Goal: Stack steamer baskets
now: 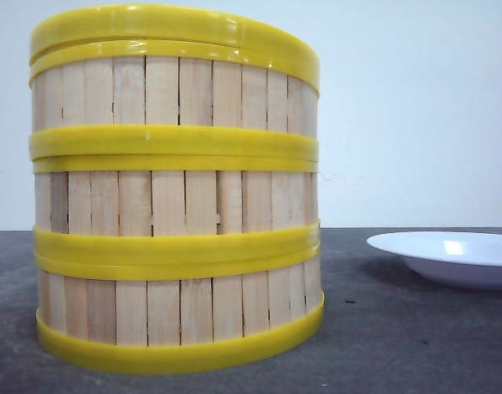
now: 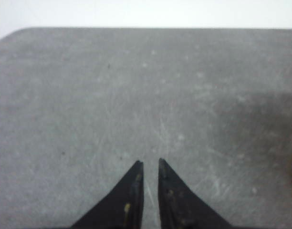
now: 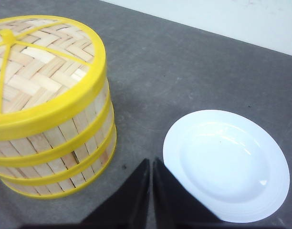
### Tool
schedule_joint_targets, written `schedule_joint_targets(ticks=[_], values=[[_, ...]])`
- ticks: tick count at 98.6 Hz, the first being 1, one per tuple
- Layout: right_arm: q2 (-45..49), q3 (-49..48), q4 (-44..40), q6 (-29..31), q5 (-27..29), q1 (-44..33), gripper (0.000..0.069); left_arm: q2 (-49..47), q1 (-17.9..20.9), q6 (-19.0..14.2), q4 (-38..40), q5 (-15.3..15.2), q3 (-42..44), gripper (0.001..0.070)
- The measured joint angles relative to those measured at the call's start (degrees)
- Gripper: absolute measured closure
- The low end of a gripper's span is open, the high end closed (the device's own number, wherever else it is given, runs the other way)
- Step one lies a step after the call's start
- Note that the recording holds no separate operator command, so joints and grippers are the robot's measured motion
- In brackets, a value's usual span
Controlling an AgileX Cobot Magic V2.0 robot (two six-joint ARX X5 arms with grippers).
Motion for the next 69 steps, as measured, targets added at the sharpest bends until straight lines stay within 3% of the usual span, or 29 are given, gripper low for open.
schedule_joint_targets(ticks=[69], values=[[0.0, 0.0, 0.0, 0.0, 0.0, 0.0, 0.0685, -0.1, 0.0, 0.3, 2.4, 0.0, -0.9, 0.0681]])
